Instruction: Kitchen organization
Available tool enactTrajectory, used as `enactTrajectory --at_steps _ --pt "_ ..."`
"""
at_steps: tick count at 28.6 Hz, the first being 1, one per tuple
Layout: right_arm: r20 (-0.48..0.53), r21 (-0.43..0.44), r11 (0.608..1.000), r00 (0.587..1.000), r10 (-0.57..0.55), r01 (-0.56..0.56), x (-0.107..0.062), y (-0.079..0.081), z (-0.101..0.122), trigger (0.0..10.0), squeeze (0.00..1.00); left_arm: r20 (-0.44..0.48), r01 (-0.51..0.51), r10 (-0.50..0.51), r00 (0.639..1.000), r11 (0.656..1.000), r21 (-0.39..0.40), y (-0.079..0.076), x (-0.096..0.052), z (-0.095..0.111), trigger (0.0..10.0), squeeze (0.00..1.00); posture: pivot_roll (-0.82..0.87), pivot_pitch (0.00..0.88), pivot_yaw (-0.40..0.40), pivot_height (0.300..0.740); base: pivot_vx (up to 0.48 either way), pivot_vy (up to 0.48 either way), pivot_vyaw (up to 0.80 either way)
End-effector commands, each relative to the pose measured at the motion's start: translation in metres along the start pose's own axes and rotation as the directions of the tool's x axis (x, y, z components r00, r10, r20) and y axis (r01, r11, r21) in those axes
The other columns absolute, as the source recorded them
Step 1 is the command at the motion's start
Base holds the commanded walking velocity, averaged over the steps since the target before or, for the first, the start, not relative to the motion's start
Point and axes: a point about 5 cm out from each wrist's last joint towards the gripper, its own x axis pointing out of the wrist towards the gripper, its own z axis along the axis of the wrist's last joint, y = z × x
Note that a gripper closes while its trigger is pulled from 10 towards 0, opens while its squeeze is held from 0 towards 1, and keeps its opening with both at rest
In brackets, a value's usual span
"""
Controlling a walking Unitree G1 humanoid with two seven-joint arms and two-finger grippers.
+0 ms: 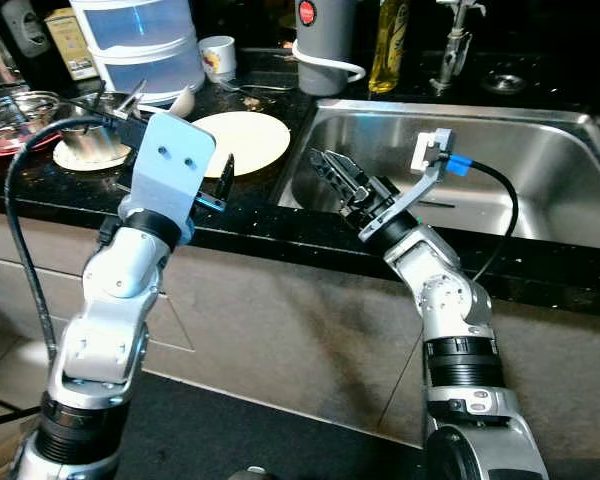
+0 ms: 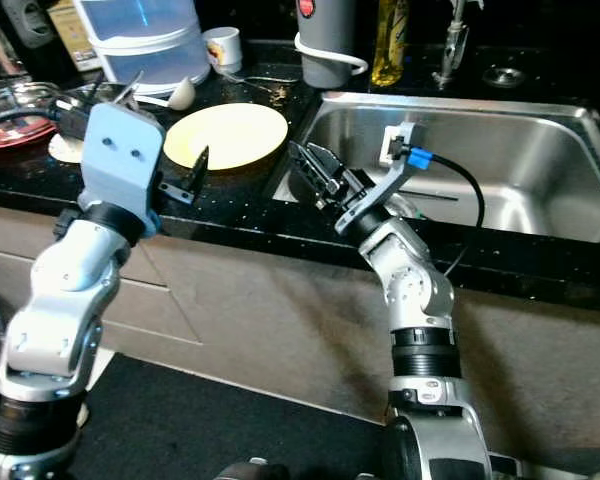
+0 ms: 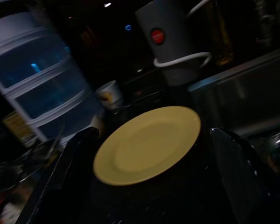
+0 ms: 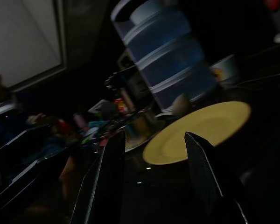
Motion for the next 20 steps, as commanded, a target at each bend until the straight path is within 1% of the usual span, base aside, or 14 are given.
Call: enactTrajectory --at_steps 1,12,18,20 --pt "-0.016 -0.008 1.000 1.000 -0.004 0.004 0.0005 0.0014 -0.0024 10.0 0.00 -0.015 0.001 -0.002 1.000 1.000 -0.022 -0.0005 0.0000 -0.0032 10.0 0.00 0.06 0.018 -0.012 0.740 0.296 0.000 0.00" --pt "-0.029 -0.015 1.000 0.999 0.013 -0.014 0.0022 0.0045 -0.0014 10.0 0.00 0.000 0.006 -0.006 1.000 0.999 -0.045 -0.0031 0.0003 -0.0005 10.0 0.00 0.05 0.024 -0.020 0.740 0.332 0.000 0.00" --pt "-0.018 0.004 0.999 0.999 0.038 -0.038 0.0020 0.0070 0.0004 10.0 0.00 0.009 0.009 -0.008 1.000 0.999 -0.049 -0.0038 -0.0003 0.0013 10.0 0.00 0.05 0.029 -0.022 0.740 0.323 0.000 0.00" --pt "-0.006 0.018 0.998 0.999 0.053 -0.053 0.0016 0.0087 0.0023 10.0 0.00 0.014 0.008 -0.008 1.000 0.999 -0.046 -0.0038 -0.0004 0.0031 10.0 0.00 0.05 0.029 -0.023 0.740 0.000 0.000 0.00"
